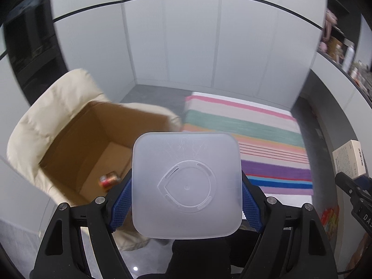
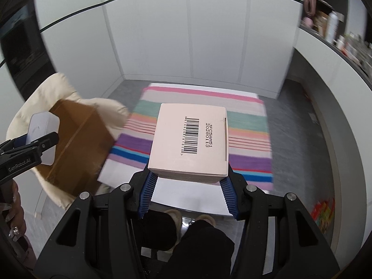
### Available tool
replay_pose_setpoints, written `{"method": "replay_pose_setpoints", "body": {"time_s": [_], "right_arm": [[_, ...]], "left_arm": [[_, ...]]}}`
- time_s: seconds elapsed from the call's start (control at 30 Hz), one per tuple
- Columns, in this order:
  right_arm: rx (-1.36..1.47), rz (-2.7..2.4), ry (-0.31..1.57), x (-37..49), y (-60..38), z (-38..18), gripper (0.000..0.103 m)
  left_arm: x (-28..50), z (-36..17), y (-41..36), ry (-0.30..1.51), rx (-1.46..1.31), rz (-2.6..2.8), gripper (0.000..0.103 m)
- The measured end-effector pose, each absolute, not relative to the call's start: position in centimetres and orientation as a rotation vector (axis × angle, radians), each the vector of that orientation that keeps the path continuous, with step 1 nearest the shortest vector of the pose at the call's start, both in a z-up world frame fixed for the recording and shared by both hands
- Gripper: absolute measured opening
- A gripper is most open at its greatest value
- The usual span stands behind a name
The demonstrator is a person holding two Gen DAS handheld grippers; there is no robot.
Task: Organize objects
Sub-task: 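Carry the barcode box with the right gripper and clear case with the left gripper to the box, then open both grippers to drop the barcode box and clear case into the box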
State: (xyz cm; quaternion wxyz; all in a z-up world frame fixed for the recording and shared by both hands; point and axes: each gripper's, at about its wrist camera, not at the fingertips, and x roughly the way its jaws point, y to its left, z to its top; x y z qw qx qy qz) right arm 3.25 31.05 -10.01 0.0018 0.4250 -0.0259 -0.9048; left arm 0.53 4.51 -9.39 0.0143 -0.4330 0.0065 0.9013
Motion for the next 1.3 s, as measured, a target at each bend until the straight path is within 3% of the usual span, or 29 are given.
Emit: {"method": "replay_pose_setpoints", "body": {"time_s": [0.43, 0.87, 1.3], "right_arm": [[1.220, -2.556, 0.141, 1.7, 15.9, -10.4, 0.054], [1.202, -2.385, 0.249, 0.0, 6.4, -12.1, 0.054], [1.191, -2.329, 0.311, -7.1, 1.8, -13.9, 0.054]], "left_arm": [[2.7, -9.9, -9.0, -0.184, -1.454, 2.995, 0.082], [4.2, -10.3, -17.1, -0.347, -1.506, 3.109, 0.082], [-5.3, -11.7, -19.8, -0.398, -1.535, 3.098, 0.082]]}}
